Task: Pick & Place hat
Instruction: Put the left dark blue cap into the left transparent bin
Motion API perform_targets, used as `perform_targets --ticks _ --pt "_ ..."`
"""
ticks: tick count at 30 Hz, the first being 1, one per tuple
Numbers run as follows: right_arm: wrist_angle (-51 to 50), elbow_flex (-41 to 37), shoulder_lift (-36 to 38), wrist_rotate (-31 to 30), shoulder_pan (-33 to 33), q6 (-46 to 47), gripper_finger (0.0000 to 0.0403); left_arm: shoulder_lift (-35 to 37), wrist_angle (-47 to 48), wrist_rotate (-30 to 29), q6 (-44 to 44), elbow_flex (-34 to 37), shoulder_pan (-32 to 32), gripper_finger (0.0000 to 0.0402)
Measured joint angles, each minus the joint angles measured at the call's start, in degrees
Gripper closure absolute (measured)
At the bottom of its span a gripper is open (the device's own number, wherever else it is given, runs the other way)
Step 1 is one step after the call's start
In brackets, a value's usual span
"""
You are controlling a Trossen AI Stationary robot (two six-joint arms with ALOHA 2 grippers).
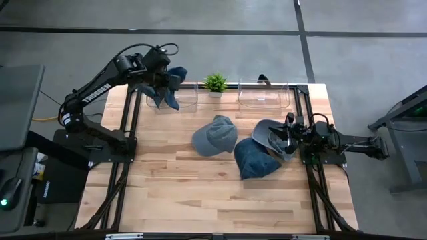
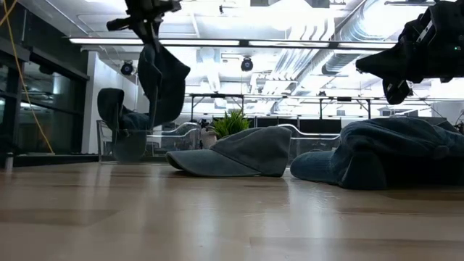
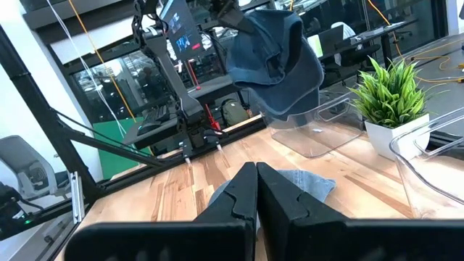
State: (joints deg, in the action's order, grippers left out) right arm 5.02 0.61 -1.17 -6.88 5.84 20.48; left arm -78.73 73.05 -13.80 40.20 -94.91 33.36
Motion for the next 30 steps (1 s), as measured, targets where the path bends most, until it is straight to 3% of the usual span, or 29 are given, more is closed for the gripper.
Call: perform_targets --ticks 14,30 --pt "-0.01 0.00 0.00 0.01 0.01 0.00 0.0402 -5.16 -3.04 5.93 -2.49 0.04 6.66 0.0401" --pt "-0.02 0.00 0.00 0.00 0.00 -0.01 0.0402 -7.33 -0.64 8.16 -3.53 0.07 13.26 0.0401"
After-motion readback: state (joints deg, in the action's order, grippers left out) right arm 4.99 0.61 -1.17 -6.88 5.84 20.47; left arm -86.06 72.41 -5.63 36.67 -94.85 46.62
